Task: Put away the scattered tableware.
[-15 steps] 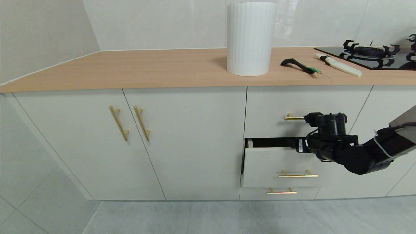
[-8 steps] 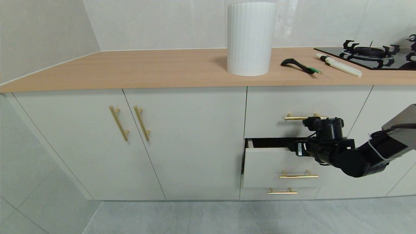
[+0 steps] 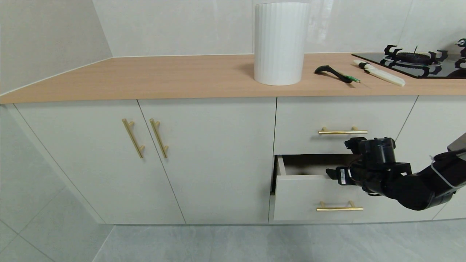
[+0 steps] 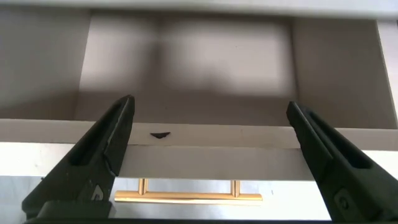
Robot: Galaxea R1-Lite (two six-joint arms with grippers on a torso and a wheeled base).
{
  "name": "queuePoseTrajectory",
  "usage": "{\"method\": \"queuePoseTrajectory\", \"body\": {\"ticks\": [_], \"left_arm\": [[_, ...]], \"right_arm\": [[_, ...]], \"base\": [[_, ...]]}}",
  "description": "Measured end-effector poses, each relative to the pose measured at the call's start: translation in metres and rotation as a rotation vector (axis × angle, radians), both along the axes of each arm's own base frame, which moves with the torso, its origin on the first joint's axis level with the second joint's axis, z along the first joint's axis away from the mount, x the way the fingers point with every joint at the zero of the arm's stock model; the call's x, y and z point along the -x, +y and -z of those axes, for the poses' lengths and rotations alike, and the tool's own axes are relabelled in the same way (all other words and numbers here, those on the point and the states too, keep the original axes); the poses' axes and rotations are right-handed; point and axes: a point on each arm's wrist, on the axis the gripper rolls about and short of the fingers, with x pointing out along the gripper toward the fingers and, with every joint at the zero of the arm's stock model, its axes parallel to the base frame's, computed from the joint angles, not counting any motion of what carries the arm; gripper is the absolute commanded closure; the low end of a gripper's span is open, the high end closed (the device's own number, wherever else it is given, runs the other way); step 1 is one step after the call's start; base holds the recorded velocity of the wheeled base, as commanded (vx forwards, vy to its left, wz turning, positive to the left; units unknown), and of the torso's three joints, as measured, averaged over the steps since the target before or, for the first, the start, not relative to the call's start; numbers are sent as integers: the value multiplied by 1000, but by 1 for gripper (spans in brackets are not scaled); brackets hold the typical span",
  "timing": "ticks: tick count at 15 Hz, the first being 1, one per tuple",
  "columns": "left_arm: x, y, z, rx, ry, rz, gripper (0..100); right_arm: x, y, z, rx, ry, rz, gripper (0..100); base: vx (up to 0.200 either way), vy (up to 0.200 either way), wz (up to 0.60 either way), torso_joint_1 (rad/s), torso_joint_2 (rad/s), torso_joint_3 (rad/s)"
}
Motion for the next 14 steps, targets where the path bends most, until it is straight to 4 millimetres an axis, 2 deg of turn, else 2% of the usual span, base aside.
{"method": "queuePoseTrajectory", "body": {"ticks": [5, 11, 14], "left_arm": [[0, 0, 0, 0, 0, 0, 0], [0, 0, 0, 0, 0, 0, 0], [0, 0, 0, 0, 0, 0, 0]], "right_arm": [[40, 5, -3, 11, 42, -39, 0], [97, 1, -6, 21, 90, -80, 0], [133, -2, -10, 24, 97, -117, 0]], "base": [[0, 0, 0, 0, 0, 0], [0, 0, 0, 0, 0, 0], [0, 0, 0, 0, 0, 0]]}}
